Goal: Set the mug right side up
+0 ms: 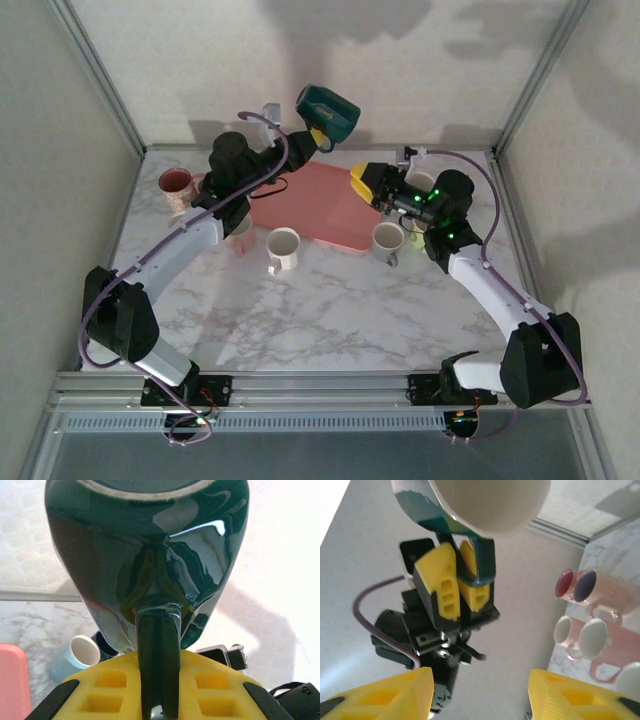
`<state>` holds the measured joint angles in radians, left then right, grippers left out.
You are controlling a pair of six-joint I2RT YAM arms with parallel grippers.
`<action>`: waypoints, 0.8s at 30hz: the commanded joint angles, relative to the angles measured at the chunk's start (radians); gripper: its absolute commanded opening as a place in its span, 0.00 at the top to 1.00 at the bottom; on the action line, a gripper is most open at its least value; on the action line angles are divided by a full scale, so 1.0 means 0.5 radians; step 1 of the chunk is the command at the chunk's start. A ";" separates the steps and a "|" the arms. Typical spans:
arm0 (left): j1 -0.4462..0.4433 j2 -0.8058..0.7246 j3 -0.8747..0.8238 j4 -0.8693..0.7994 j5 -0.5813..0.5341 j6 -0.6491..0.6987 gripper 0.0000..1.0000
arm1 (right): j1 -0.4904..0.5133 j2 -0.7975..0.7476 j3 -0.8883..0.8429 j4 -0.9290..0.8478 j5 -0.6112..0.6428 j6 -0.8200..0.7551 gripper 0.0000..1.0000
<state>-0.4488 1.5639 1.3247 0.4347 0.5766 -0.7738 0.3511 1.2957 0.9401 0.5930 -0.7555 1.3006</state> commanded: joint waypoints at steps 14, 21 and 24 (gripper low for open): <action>-0.078 -0.077 -0.069 0.557 -0.066 -0.296 1.00 | -0.004 0.367 0.044 0.789 0.198 0.552 0.51; -0.090 -0.049 -0.063 0.576 -0.064 -0.310 1.00 | 0.038 0.459 0.129 0.902 0.221 0.641 0.51; -0.090 -0.043 -0.063 0.579 -0.066 -0.313 1.00 | 0.061 0.511 0.138 0.994 0.263 0.720 0.51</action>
<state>-0.4858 1.5646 1.2743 0.5686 0.5529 -0.9287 0.3683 1.5311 0.9745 0.9871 -0.6533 1.6138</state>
